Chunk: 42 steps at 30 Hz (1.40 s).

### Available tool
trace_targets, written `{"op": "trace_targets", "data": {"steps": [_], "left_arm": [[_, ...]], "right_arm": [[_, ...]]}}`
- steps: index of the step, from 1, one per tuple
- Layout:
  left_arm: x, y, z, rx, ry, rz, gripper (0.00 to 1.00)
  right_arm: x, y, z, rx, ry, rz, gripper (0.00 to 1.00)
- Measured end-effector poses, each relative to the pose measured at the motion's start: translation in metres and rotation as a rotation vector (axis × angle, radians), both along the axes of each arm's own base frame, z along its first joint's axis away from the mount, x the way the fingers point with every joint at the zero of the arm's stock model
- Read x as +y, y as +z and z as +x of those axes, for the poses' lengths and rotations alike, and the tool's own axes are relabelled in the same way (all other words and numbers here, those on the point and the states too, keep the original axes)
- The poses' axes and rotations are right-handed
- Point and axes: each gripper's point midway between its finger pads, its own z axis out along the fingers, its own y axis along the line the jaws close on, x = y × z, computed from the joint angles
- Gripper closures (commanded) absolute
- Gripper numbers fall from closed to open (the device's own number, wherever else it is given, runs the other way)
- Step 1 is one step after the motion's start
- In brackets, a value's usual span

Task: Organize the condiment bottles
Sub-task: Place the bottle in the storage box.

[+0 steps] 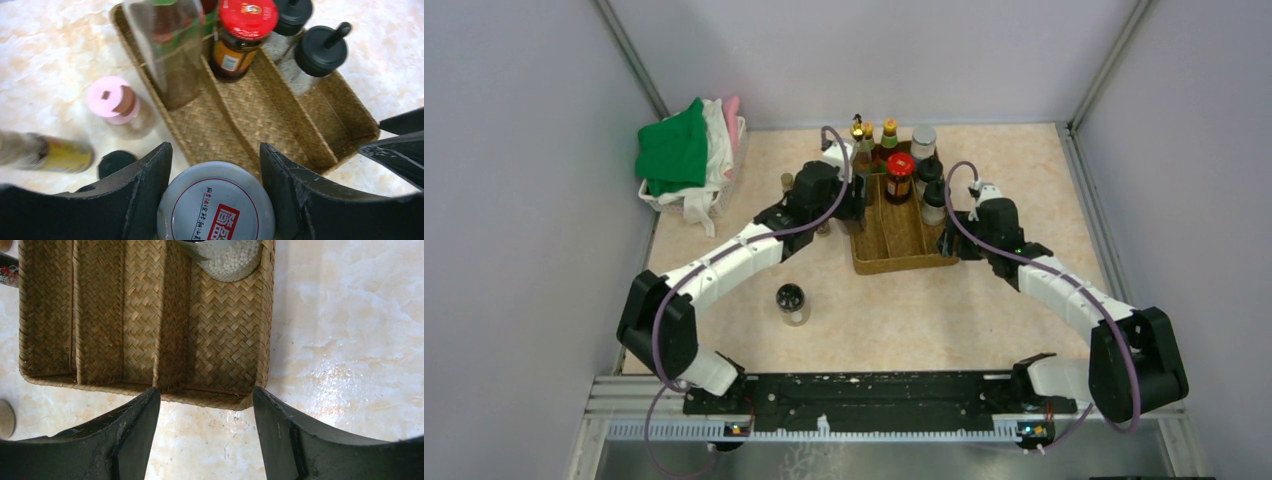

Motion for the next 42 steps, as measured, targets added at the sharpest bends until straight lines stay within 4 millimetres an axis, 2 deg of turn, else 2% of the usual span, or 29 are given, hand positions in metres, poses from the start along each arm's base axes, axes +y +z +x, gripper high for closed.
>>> {"op": "trace_targets", "data": {"steps": [5,11,16,18,27,34,37,42], "left_arm": [[-0.036,-0.005,0.000,-0.004,-0.067,0.002,0.80],[-0.085,-0.029,0.014,-0.017,-0.132,0.041,0.81],[-0.104,-0.058,0.024,-0.026,-0.148,0.068,0.81],[-0.111,-0.054,0.034,-0.068,-0.145,0.054,0.81],[-0.124,-0.060,0.056,-0.149,-0.127,0.033,0.82],[-0.127,-0.103,0.062,-0.108,-0.126,0.086,0.82],[-0.129,-0.110,0.064,-0.115,-0.127,0.090,0.82],[-0.131,-0.109,0.067,-0.137,-0.121,0.096,0.83]], "right_arm": [[0.002,0.001,0.000,-0.003,0.004,0.009,0.32],[0.002,0.000,0.000,-0.004,0.004,0.008,0.32],[0.001,0.001,0.000,-0.007,0.003,0.005,0.32],[0.001,0.001,0.000,-0.007,0.003,0.004,0.32],[-0.001,0.000,0.003,-0.019,0.002,0.005,0.32],[0.002,-0.004,0.008,-0.021,0.014,0.016,0.32],[0.004,-0.005,0.010,-0.021,0.019,0.020,0.32],[0.005,-0.006,0.011,-0.024,0.023,0.024,0.32]]}}
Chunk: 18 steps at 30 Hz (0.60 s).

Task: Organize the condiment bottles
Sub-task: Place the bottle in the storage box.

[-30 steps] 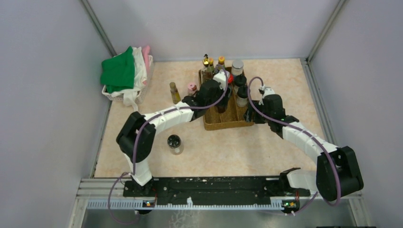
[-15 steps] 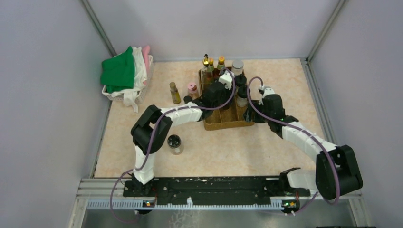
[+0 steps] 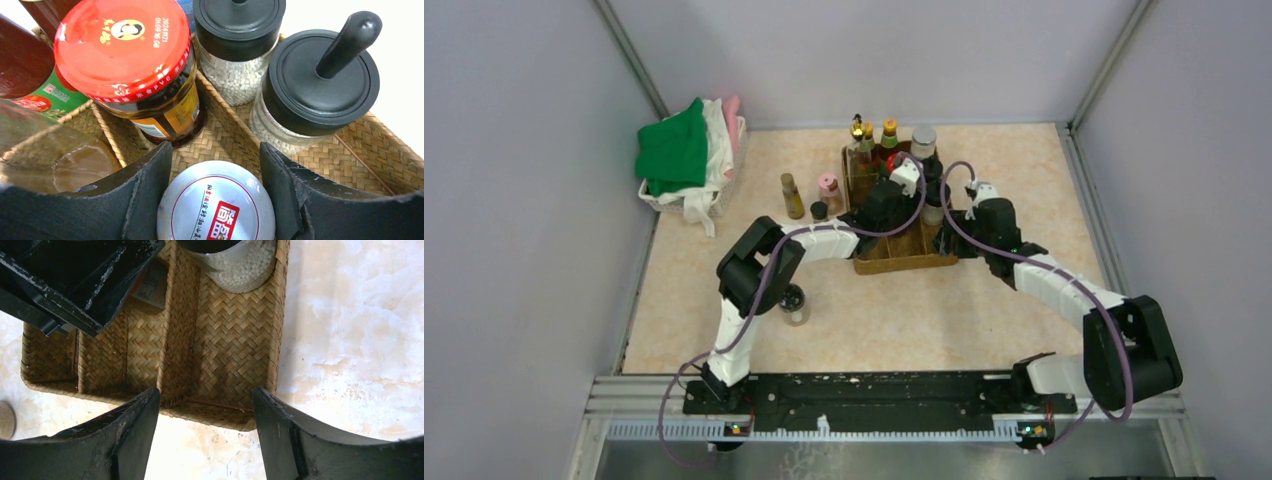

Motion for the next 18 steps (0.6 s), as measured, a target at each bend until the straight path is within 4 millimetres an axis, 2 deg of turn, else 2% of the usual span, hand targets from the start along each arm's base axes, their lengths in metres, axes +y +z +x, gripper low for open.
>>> {"op": "trace_targets", "data": {"steps": [9,14,15,17,18], "left_arm": [[-0.003,0.012,0.013,-0.062,0.018,0.002,0.79],[-0.005,0.003,0.017,-0.066,0.022,0.010,0.75],[-0.005,-0.001,0.017,-0.062,0.022,0.014,0.71],[-0.005,0.000,0.019,-0.071,0.028,0.009,0.56],[-0.005,0.000,0.019,-0.071,0.029,0.009,0.52]], "right_arm": [[0.002,-0.001,0.002,-0.011,0.005,0.007,0.32],[0.003,-0.002,0.003,-0.018,0.008,0.012,0.32],[0.003,-0.003,0.003,-0.018,0.008,0.012,0.32],[0.003,-0.002,0.003,-0.018,0.008,0.012,0.32],[0.003,-0.003,0.003,-0.018,0.008,0.012,0.32]]}}
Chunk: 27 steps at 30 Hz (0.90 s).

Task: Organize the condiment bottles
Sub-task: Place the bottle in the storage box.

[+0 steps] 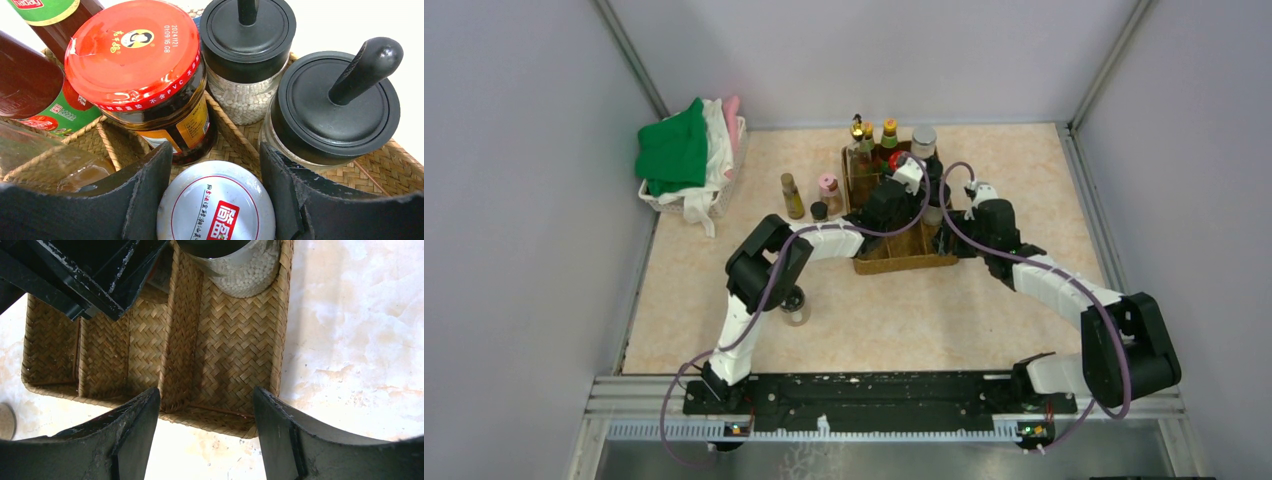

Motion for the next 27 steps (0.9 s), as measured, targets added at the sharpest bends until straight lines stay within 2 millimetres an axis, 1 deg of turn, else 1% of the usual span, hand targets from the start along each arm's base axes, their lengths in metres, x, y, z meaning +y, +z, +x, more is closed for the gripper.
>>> {"op": "trace_targets", "data": {"steps": [2,5,7,9,10,13,16,21,23,27], "left_arm": [[0.000,0.000,0.000,0.000,0.001,0.000,0.42],[0.001,0.000,0.000,-0.001,0.004,0.001,0.37],[0.001,0.000,0.001,-0.004,0.008,0.005,0.39],[0.002,0.000,0.000,-0.007,0.008,0.009,0.53],[0.003,0.000,0.000,-0.007,0.009,0.013,0.55],[0.008,0.002,-0.003,-0.001,0.015,0.033,0.50],[0.012,0.006,-0.005,0.008,0.026,0.044,0.40],[0.014,0.015,-0.008,0.013,0.024,0.046,0.41],[0.014,0.015,-0.009,0.013,0.023,0.046,0.43],[0.013,0.015,-0.009,0.016,0.015,0.046,0.42]], "right_arm": [[0.000,0.000,0.000,-0.003,0.000,0.001,0.32],[0.001,0.000,0.000,-0.006,0.002,0.004,0.32],[0.001,0.000,0.000,-0.007,0.003,0.005,0.32],[0.001,0.000,0.000,-0.006,0.005,0.006,0.32],[0.002,0.000,0.000,-0.004,0.007,0.008,0.32],[0.002,-0.001,-0.001,-0.005,0.010,0.012,0.32],[0.002,-0.001,-0.001,-0.004,0.011,0.013,0.31],[0.003,0.000,-0.002,-0.004,0.014,0.015,0.30],[0.003,0.000,-0.002,-0.004,0.016,0.016,0.30],[0.003,0.001,-0.003,-0.003,0.016,0.017,0.30]]}}
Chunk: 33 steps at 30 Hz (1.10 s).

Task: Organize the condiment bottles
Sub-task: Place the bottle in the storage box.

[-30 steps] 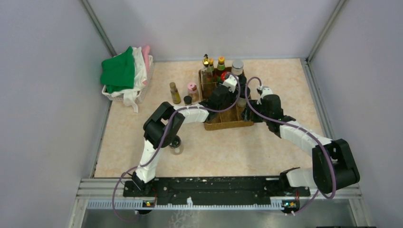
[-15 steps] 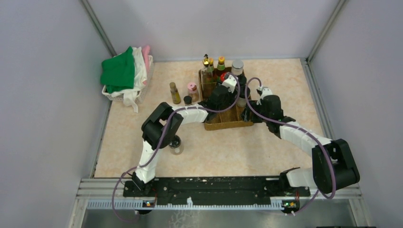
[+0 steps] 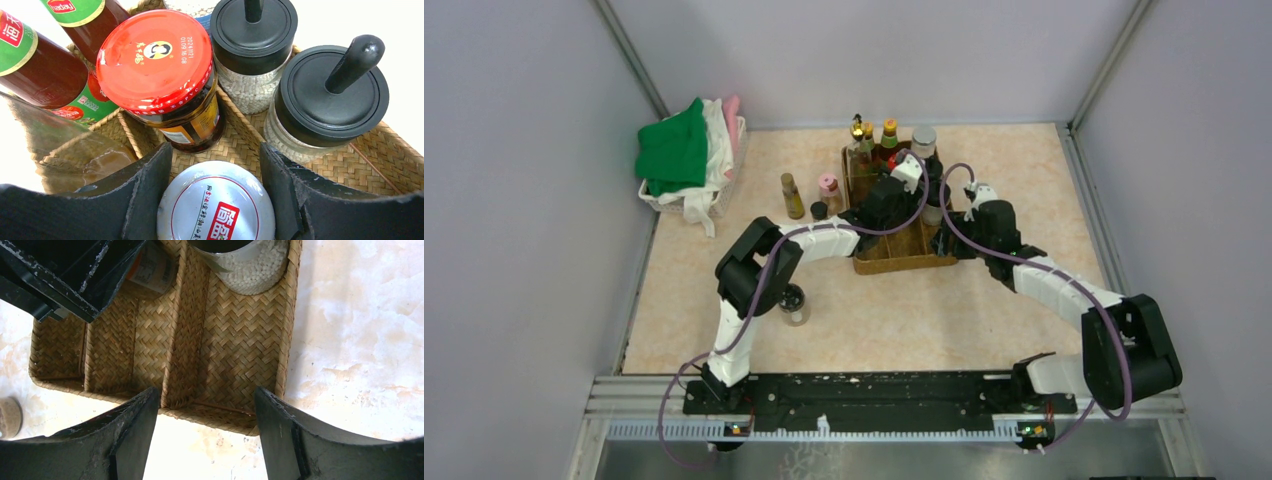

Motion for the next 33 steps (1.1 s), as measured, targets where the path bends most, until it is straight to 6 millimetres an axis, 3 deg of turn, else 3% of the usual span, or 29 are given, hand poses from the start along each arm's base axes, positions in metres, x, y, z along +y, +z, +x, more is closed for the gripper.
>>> {"op": "trace_targets", "data": {"steps": [10,13,18,26,30,33], "left_arm": [[-0.001,0.000,0.000,0.000,-0.006,-0.001,0.27],[-0.003,0.009,0.004,-0.022,-0.005,-0.019,0.24],[-0.005,0.024,0.012,-0.051,0.002,-0.045,0.29],[-0.002,0.023,0.010,-0.045,0.011,-0.043,0.32],[0.014,0.024,-0.009,-0.010,0.016,-0.041,0.39],[0.029,0.041,-0.029,-0.003,0.022,-0.050,0.43]], "right_arm": [[0.000,-0.001,0.000,0.001,0.001,0.001,0.30],[0.000,-0.001,-0.001,-0.002,0.003,0.002,0.30],[0.000,-0.001,-0.001,-0.002,0.003,0.002,0.30],[0.001,-0.001,-0.001,-0.002,0.005,0.004,0.30],[0.001,-0.001,-0.001,-0.002,0.006,0.004,0.30],[0.001,-0.001,-0.001,0.000,0.008,0.007,0.30]]}}
